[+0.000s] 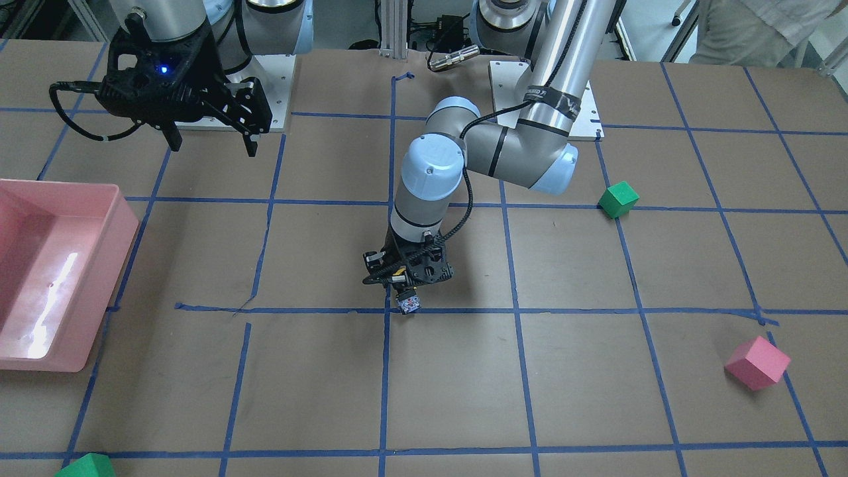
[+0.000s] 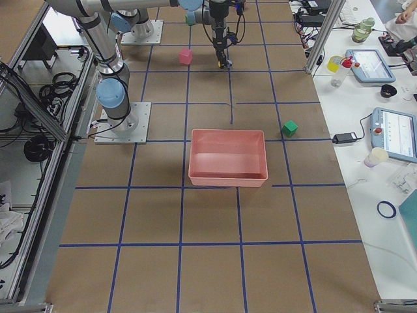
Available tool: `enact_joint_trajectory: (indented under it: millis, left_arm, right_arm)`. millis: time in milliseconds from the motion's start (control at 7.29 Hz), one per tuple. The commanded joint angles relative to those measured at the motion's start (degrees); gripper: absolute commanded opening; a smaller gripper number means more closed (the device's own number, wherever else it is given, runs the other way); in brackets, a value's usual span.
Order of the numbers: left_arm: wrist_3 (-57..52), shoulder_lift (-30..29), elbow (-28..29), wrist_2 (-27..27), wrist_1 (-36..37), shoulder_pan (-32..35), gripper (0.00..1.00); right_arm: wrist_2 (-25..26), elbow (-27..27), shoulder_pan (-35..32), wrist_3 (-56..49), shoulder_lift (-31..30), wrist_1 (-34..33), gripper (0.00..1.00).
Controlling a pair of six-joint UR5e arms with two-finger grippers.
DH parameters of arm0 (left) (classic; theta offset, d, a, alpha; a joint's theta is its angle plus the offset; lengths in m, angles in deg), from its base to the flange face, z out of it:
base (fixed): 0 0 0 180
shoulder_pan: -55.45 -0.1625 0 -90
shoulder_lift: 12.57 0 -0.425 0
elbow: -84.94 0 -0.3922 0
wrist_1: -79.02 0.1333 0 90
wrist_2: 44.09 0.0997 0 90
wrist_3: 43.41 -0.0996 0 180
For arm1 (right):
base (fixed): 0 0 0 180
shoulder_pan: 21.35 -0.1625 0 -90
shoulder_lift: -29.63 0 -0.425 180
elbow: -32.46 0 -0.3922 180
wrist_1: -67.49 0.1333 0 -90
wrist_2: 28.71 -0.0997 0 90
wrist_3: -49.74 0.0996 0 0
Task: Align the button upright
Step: 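Rotate the held button with the left gripper to stand it cap-up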
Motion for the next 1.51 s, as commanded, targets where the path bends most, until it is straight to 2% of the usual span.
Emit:
enact_joint_trajectory:
  millis: [0,137,275,412,549,686,1373]
  left_arm:
    - [22.9,0.5,1.1,-18.2,-3.3,-6.0,0.00]
    - [28.6,0.3,0.7,-23.9,-3.4,-7.3,0.00]
    - [33.4,-0.6,0.3,-33.8,-3.4,-8.6,0.00]
    - [35.0,-0.8,-0.2,-40.9,-4.1,-10.6,0.00]
    - [34.5,-0.9,-2.3,-43.3,-4.8,-11.0,0.00]
    - [34.0,-1.0,-3.9,-43.1,-4.8,-11.1,0.00]
    - [33.4,-3.7,-4.4,-42.2,-4.9,-11.1,0.00]
  right_arm:
    - [-0.1,0.0,0.0,0.0,0.0,0.0,1.00]
    - [0.0,0.0,0.0,0.0,0.0,0.0,1.00]
    - [0.0,0.0,0.0,0.0,0.0,0.0,1.00]
    - [0.0,0.0,0.1,0.0,0.0,0.0,1.00]
    - [0.0,0.0,0.1,0.0,0.0,0.0,1.00]
    - [0.0,0.0,0.1,0.0,0.0,0.0,1.00]
    - [0.0,-0.1,0.1,0.0,0.0,0.0,1.00]
